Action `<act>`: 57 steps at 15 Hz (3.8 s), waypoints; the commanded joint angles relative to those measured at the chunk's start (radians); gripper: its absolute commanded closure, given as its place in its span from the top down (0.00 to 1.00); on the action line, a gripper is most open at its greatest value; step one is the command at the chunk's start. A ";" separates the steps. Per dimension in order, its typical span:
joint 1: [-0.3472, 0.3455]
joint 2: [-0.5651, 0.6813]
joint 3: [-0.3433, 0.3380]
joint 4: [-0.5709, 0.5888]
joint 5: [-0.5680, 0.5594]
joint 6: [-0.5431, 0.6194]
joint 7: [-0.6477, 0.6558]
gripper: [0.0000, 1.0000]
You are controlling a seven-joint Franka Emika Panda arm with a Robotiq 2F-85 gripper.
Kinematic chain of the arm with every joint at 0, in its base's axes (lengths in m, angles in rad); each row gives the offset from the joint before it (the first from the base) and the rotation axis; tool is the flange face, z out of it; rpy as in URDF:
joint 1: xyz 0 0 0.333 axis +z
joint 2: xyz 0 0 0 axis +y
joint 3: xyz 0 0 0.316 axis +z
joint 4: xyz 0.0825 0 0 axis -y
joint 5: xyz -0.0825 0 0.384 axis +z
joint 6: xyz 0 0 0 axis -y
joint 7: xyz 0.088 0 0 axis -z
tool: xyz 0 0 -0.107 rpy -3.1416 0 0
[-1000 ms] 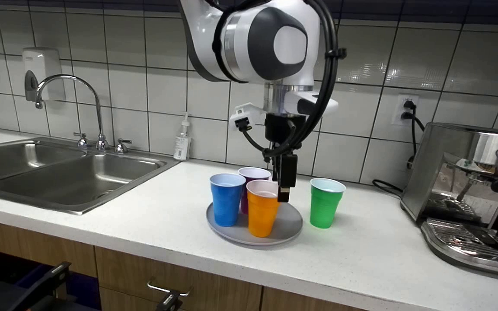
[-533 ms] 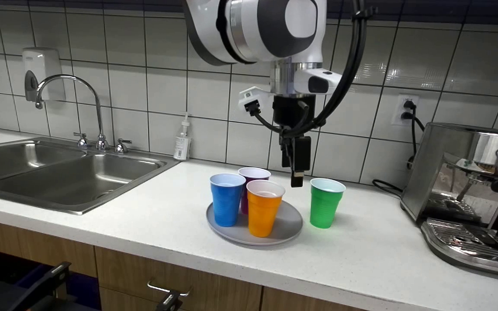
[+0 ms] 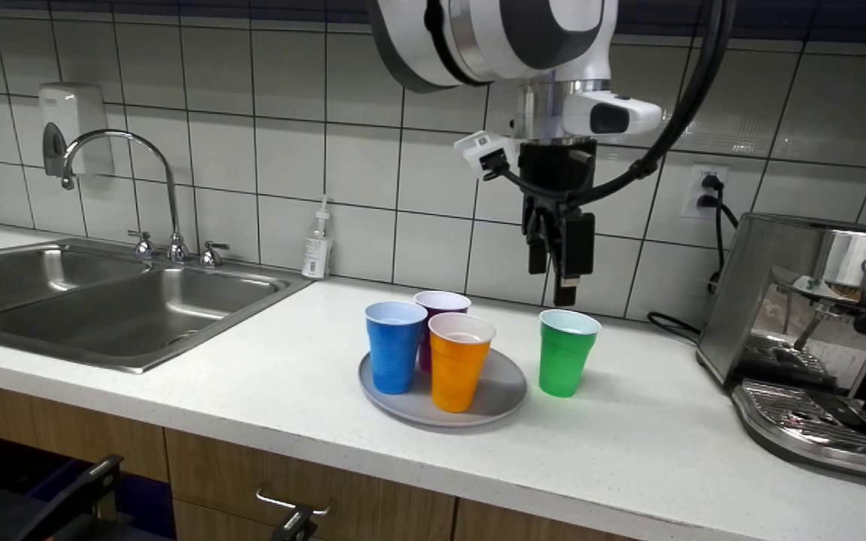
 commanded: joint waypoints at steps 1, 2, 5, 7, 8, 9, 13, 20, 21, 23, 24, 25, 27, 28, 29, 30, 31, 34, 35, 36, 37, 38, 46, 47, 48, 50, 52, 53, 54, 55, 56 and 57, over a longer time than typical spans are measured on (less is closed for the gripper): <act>-0.022 0.079 -0.006 0.125 0.050 -0.075 -0.109 1.00; -0.023 0.101 -0.008 0.153 0.062 -0.085 -0.136 1.00; -0.026 0.168 -0.010 0.232 0.102 -0.109 -0.204 1.00; -0.029 0.217 -0.009 0.289 0.130 -0.129 -0.244 1.00; -0.029 0.238 -0.009 0.314 0.139 -0.140 -0.259 1.00; -0.032 0.263 -0.007 0.340 0.153 -0.149 -0.277 1.00; -0.042 0.352 -0.001 0.436 0.190 -0.186 -0.320 1.00; -0.057 0.468 0.005 0.552 0.206 -0.229 -0.343 1.00; -0.057 0.480 0.005 0.564 0.203 -0.236 -0.343 1.00; -0.060 0.501 0.007 0.584 0.204 -0.245 -0.346 1.00; -0.061 0.511 0.009 0.593 0.204 -0.249 -0.347 1.00; -0.062 0.520 0.010 0.601 0.203 -0.251 -0.347 1.00; -0.065 0.538 0.012 0.616 0.202 -0.257 -0.348 1.00; -0.066 0.547 0.013 0.624 0.201 -0.259 -0.349 1.00; -0.068 0.555 0.014 0.631 0.201 -0.262 -0.349 1.00; -0.069 0.563 0.013 0.638 0.198 -0.266 -0.348 1.00; -0.071 0.572 0.014 0.645 0.199 -0.270 -0.349 1.00; -0.074 0.592 0.013 0.667 0.197 -0.282 -0.347 1.00; -0.075 0.598 0.015 0.673 0.198 -0.284 -0.348 1.00; -0.076 0.603 0.015 0.678 0.198 -0.286 -0.348 1.00; -0.077 0.609 0.016 0.684 0.198 -0.288 -0.349 0.95; -0.078 0.614 0.017 0.688 0.199 -0.291 -0.350 0.89; -0.084 0.649 0.019 0.724 0.200 -0.313 -0.349 0.47; -0.085 0.652 0.019 0.728 0.200 -0.315 -0.349 0.38; -0.086 0.655 0.019 0.732 0.200 -0.316 -0.349 0.31; -0.086 0.656 0.019 0.735 0.200 -0.317 -0.349 0.16; -0.087 0.655 0.020 0.737 0.201 -0.318 -0.349 0.02; -0.087 0.655 0.020 0.737 0.201 -0.319 -0.350 0.00; -0.086 0.653 0.022 0.739 0.201 -0.318 -0.352 0.00; -0.086 0.651 0.023 0.744 0.201 -0.318 -0.353 0.02; -0.086 0.647 0.026 0.742 0.201 -0.316 -0.359 0.02; -0.086 0.643 0.027 0.743 0.198 -0.313 -0.364 0.00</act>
